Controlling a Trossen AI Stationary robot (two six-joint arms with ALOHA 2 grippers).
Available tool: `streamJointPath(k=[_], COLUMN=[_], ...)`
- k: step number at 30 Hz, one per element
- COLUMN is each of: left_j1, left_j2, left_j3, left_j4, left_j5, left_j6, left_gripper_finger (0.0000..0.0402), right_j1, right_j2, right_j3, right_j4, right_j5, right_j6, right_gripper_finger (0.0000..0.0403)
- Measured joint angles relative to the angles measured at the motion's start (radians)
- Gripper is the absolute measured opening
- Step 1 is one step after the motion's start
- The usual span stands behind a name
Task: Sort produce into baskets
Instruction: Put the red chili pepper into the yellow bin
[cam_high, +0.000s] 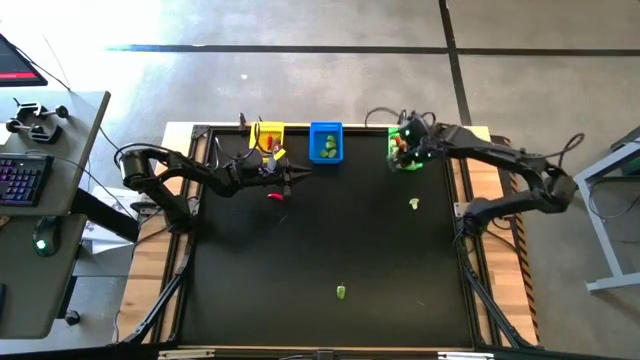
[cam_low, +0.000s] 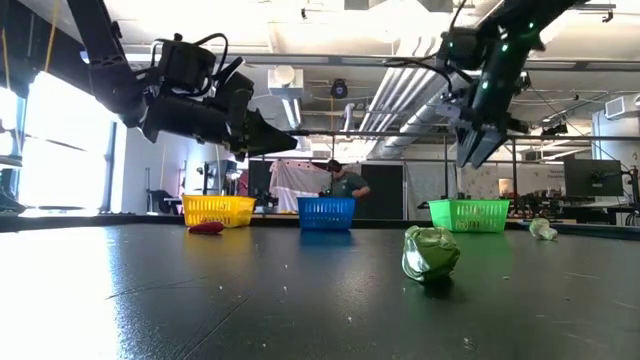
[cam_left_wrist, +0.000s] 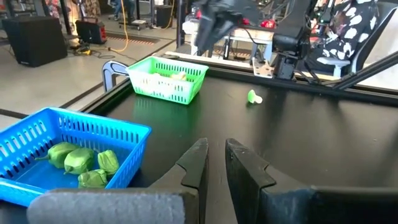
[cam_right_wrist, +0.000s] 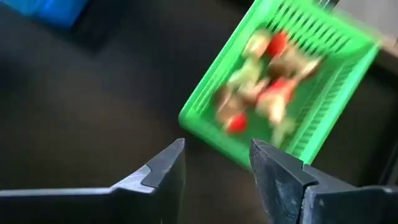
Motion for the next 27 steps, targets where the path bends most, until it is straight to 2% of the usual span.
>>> streamJointPath(k=[5, 11, 14, 18, 23, 27], left_j1=[0.0, 0.0, -0.005, -0.011, -0.043, -0.07], left_j2=[0.0, -0.002, -0.038, -0.115, -0.184, -0.194], left_j3=[0.0, 0.001, 0.006, 0.057, 0.119, 0.135], left_j4=[-0.003, -0.071, -0.226, -0.585, -0.943, -1.072], left_j5=[0.001, 0.027, 0.041, 0.026, -0.116, -0.192], left_j6=[0.024, 0.077, 0.145, 0.218, 0.298, 0.321], left_gripper_finger=[0.0038, 0.0038, 0.0038, 0.0039, 0.0051, 0.0073], right_j1=[0.187, 0.395, 0.471, 0.524, 0.539, 0.539], right_j2=[-0.009, -0.007, -0.007, -0.007, -0.007, -0.006], right_j3=[-0.003, -0.056, -0.078, -0.1, -0.1, -0.1], right_j4=[-0.085, 0.016, 0.092, 0.167, 0.19, 0.208], right_j5=[0.003, -0.013, 0.012, 0.065, 0.121, 0.139], right_j6=[0.122, 0.234, 0.248, 0.258, 0.256, 0.229], right_gripper_finger=[0.0161, 0.0161, 0.0161, 0.0161, 0.0161, 0.0161])
